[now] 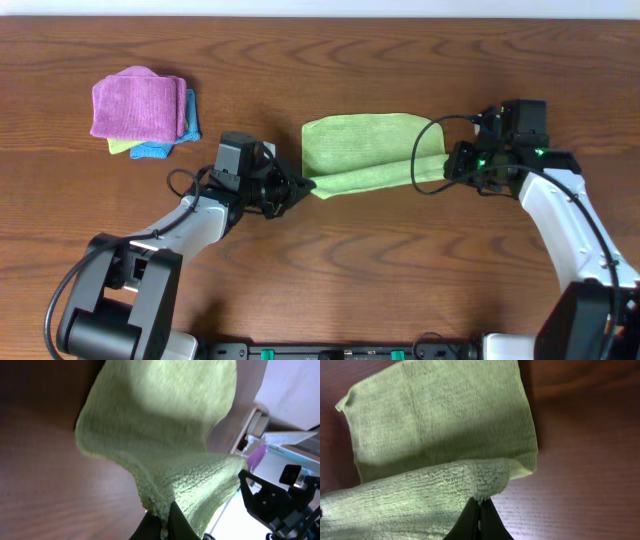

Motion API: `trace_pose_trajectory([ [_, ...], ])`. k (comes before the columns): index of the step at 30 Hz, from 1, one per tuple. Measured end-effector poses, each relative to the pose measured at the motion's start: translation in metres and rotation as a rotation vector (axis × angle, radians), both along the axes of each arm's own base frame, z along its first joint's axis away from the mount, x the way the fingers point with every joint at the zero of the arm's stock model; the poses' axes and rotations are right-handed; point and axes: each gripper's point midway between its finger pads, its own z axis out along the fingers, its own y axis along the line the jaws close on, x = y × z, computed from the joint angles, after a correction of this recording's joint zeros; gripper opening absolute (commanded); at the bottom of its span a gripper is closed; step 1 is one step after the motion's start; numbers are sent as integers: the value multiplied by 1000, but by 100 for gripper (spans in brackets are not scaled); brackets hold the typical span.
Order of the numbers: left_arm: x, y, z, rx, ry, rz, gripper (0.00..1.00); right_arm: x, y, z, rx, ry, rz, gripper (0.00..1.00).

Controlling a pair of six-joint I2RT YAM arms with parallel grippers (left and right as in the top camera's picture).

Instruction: Fold the cloth

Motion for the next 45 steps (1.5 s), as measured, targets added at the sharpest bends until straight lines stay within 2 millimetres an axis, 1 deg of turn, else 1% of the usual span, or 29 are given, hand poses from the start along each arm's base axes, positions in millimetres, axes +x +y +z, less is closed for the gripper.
trace_pose_trajectory([
  [10, 31, 10, 6, 96, -114, 74, 6, 20, 7, -9, 10, -43, 10, 1],
  [14, 47, 14, 15, 134, -175, 100, 6, 30, 10, -15, 11, -62, 10, 2],
  [17, 60, 17, 24, 169, -233, 120, 6, 37, 10, -14, 12, -83, 5, 1],
  [20, 70, 18, 30, 193, -273, 135, 5, 39, 10, -15, 17, -87, -2, 1],
  [22, 76, 18, 31, 209, -288, 143, 6, 39, 11, -15, 18, -88, -4, 2],
  [24, 80, 19, 26, 226, -291, 146, 6, 40, 11, -15, 16, -88, -5, 1],
  [28, 88, 17, 11, 240, -271, 145, 6, 41, 10, -15, 6, -94, -10, 1],
  [30, 95, 15, 2, 247, -258, 141, 6, 44, 9, -14, -1, -107, -13, 1],
  [32, 103, 12, -3, 249, -257, 138, 6, 47, 7, -12, -9, -122, -17, 1],
  [37, 128, 4, -4, 249, -286, 126, 6, 60, 3, -9, -30, -176, -30, 1],
  [40, 140, 0, -2, 247, -301, 125, 6, 67, 1, -14, -39, -188, -37, 1],
  [45, 151, -3, -7, 255, -315, 114, 6, 73, -1, -24, -48, -188, -44, 1],
])
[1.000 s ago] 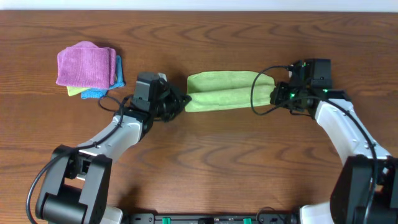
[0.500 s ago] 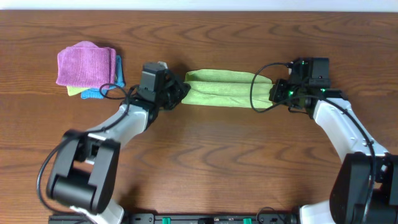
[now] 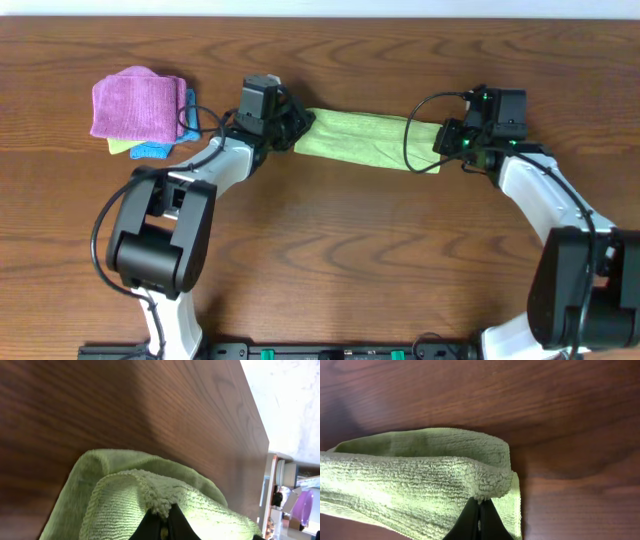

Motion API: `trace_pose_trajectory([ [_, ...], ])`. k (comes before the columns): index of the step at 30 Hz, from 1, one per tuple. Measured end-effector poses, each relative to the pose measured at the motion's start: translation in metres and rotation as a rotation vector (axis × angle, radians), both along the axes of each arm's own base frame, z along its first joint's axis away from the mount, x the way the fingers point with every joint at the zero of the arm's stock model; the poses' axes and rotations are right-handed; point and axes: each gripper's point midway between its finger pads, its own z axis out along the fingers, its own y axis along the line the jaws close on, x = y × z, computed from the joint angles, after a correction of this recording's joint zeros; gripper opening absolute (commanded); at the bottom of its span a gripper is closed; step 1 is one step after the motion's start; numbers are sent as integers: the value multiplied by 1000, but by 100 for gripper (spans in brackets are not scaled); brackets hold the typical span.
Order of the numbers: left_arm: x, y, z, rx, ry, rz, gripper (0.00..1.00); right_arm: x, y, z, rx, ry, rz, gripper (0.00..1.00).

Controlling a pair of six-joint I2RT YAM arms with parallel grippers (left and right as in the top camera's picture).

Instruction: Fold the cloth

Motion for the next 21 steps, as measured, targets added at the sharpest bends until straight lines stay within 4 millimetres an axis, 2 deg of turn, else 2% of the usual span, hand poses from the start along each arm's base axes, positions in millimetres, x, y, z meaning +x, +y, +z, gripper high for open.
trace_pose_trajectory([
  [6, 2, -1, -9, 8, 12, -3, 6, 7, -2, -12, -6, -2, -6, 2],
  [14, 4, 2, -11, 34, -2, 0, 6, 17, 0, -20, -6, -24, -2, 1],
  [17, 5, 4, -12, 46, -6, 8, 12, 17, 4, -27, -7, -13, 5, 2],
  [19, 7, 7, -12, 58, -11, 19, 15, 17, 6, -30, -10, -11, 8, 5],
  [21, 8, 9, -13, 69, -13, 29, 21, 18, 8, -31, -10, -10, 6, 20],
])
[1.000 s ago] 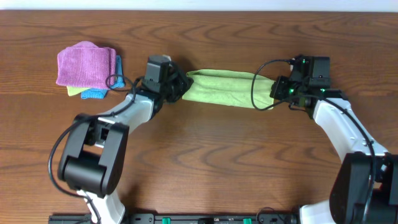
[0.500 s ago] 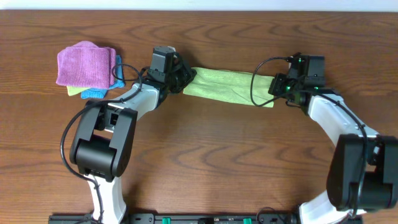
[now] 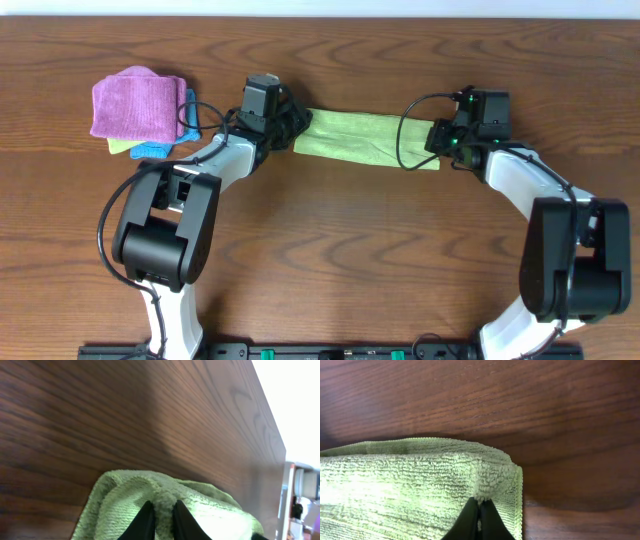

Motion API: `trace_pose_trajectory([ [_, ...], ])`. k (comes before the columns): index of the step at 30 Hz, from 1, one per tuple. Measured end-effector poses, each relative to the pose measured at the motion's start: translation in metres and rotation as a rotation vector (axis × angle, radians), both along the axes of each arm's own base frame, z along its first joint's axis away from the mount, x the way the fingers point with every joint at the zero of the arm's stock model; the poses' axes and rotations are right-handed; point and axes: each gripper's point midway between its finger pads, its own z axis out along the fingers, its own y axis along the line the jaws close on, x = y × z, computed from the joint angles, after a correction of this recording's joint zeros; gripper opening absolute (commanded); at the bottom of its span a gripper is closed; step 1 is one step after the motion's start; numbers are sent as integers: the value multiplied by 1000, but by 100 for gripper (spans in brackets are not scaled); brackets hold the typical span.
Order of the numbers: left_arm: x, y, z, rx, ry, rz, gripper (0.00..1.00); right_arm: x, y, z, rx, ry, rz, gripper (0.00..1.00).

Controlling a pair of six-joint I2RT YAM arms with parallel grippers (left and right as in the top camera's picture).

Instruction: Fold the cloth

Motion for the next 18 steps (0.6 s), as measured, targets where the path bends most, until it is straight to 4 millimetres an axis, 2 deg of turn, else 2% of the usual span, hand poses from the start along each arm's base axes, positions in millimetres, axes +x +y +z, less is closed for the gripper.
trace_pose_trajectory([
  [3, 1, 3, -1, 13, -6, 9, 36, 2, 0, 1, -8, -7, -5, 38],
  [4, 2, 3, -1, 16, -8, 8, 40, 2, 0, 1, -8, -6, -9, 47],
  [7, 2, 4, -1, 22, -11, 11, 52, 2, -1, 1, -11, -9, -10, 59],
  [10, 4, 5, 0, 25, -18, 11, 56, 2, -1, 1, -11, -8, -10, 63],
  [18, 6, 0, 11, -8, -30, -49, 59, -11, -1, -2, -12, 51, -10, 64],
])
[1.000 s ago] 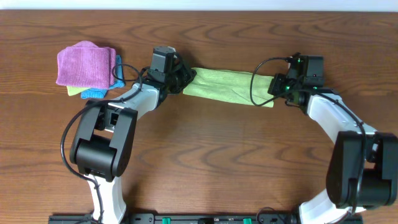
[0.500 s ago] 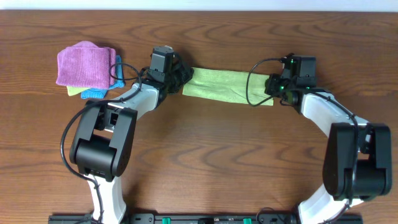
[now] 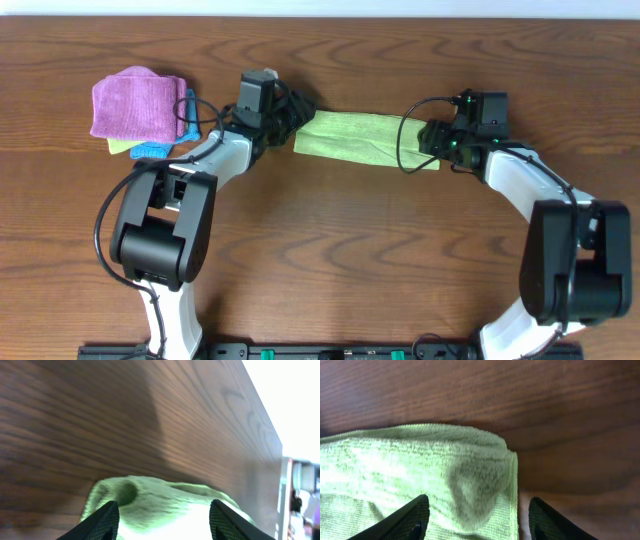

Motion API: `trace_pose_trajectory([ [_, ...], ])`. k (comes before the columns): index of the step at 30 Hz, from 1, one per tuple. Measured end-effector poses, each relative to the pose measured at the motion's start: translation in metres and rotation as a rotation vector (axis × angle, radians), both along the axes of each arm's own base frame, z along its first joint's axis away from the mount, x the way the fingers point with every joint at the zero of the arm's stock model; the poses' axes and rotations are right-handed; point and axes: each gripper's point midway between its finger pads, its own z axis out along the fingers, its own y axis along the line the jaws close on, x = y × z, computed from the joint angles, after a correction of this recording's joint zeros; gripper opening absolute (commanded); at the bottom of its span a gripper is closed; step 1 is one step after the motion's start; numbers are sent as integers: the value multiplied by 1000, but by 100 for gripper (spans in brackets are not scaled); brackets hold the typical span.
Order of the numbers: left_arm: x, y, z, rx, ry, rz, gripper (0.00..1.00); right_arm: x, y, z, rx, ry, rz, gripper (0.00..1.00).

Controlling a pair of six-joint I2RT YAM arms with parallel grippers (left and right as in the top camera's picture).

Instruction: Fold the cloth

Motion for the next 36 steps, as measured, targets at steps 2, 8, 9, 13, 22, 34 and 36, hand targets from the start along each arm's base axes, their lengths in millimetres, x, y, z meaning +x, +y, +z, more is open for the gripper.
trace_pose_trajectory([
  [2, 2, -4, 8, -8, 7, -23, 55, -4, 0, 8, 0, 6, -1, 64],
  [8, -5, -11, 22, 15, 80, -100, 27, -20, -1, 43, 10, 13, -21, 68],
  [9, -5, -10, 23, 21, 87, -106, 26, -22, -1, 44, 13, 22, -27, 68],
  [13, -9, -11, 26, 44, 95, -141, 26, -35, -1, 44, 35, 74, -63, 69],
  [22, -20, -5, 15, 110, 120, -187, 40, -41, 2, 42, 67, 109, -88, 69],
  [34, -28, 32, 15, 163, 226, -174, 36, -46, 4, 40, 81, 136, -84, 69],
  [36, -21, 34, 23, 163, 202, -171, 35, -47, 4, 39, 81, 137, -84, 68],
])
